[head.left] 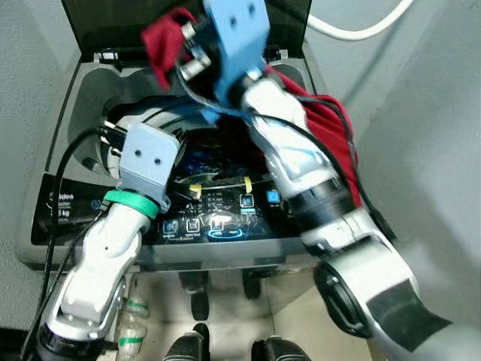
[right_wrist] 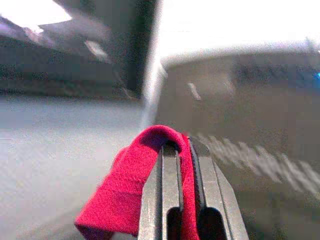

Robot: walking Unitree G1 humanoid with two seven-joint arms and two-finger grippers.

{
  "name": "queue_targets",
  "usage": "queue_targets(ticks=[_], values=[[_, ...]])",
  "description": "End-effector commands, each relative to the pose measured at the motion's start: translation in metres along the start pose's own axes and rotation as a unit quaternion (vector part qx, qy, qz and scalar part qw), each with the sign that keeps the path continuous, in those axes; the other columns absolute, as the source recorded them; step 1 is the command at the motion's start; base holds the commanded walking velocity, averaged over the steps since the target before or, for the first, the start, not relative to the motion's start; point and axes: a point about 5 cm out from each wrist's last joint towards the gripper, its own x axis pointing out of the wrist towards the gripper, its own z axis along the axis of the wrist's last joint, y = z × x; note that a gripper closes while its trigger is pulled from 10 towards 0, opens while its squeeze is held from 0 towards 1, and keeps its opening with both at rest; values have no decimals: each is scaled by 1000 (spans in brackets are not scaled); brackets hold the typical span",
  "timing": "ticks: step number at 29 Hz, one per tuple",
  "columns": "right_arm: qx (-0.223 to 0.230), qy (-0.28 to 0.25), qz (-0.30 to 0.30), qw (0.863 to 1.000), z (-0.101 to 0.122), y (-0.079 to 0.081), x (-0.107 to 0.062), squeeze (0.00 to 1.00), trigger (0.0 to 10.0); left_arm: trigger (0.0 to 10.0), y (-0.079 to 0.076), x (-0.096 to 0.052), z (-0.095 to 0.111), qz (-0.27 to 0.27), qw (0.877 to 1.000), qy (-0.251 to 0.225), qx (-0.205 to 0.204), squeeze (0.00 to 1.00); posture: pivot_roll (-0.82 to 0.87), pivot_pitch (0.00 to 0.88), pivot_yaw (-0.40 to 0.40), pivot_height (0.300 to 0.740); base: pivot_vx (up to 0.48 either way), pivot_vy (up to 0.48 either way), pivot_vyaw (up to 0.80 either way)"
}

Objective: Clothes washing

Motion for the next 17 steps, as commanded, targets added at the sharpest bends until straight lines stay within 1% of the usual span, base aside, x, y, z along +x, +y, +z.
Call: queue_targets(ticks=[1, 3, 4, 9, 10, 11, 12, 13, 14, 15, 16, 17], values=[[34, -32, 10, 999, 12, 6, 9, 0, 10000, 10000, -2, -5, 3, 0, 1000, -6, 7, 0, 31, 97, 30, 740, 0, 0, 0], [81, -82, 22, 993, 37, 12, 26, 0, 10000, 10000, -6, -13, 4, -8, 1000, 9, 1, 0, 35, 95, 26, 740, 0, 0, 0], [106, -102, 22, 989, 47, 12, 31, 0, 10000, 10000, -7, -16, 4, -11, 1000, 12, 0, 0, 35, 96, 24, 740, 0, 0, 0], [99, -95, 9, 991, 44, 10, 35, 0, 10000, 10000, -9, -20, 5, -11, 1000, 15, -1, 0, 34, 92, 22, 740, 0, 0, 0], [78, -66, 0, 995, 31, 8, 33, 0, 10000, 10000, -10, -21, 5, -10, 1000, 13, 2, 0, 34, 91, 18, 740, 0, 0, 0], [-24, 23, 4, 999, -2, 11, 26, 0, 10000, 10000, -9, -21, 5, -5, 1000, 13, 4, 0, 31, 91, 18, 740, 0, 0, 0], [-24, 23, 4, 999, -2, 11, 26, 0, 10000, 10000, -9, -21, 5, -5, 1000, 13, 4, 0, 31, 91, 18, 740, 0, 0, 0], [-129, 121, 28, 984, -39, 12, 10, 0, 10000, 10000, -9, -21, 4, -1, 1000, 12, 5, 0, 26, 91, 16, 740, 0, 0, 0], [-217, 185, 53, 957, -66, 9, -6, 0, 10000, 10000, -9, -21, 5, 3, 1000, 11, 5, 0, 26, 92, 15, 740, 0, 0, 0], [-273, 227, 74, 932, -83, 6, -20, 0, 10000, 10000, -8, -21, 5, 7, 1000, 9, 6, 0, 26, 92, 15, 740, 0, 0, 0], [-288, 251, 95, 919, -93, 3, -29, 0, 10000, 10000, -7, -22, 6, 14, 1000, 7, 7, 0, 23, 91, 14, 740, 0, 0, 0], [-298, 263, 102, 912, -97, -1, -34, 0, 10000, 10000, -5, -22, 8, 24, 1000, 4, 7, 0, 22, 89, 13, 740, 0, 0, 0]])
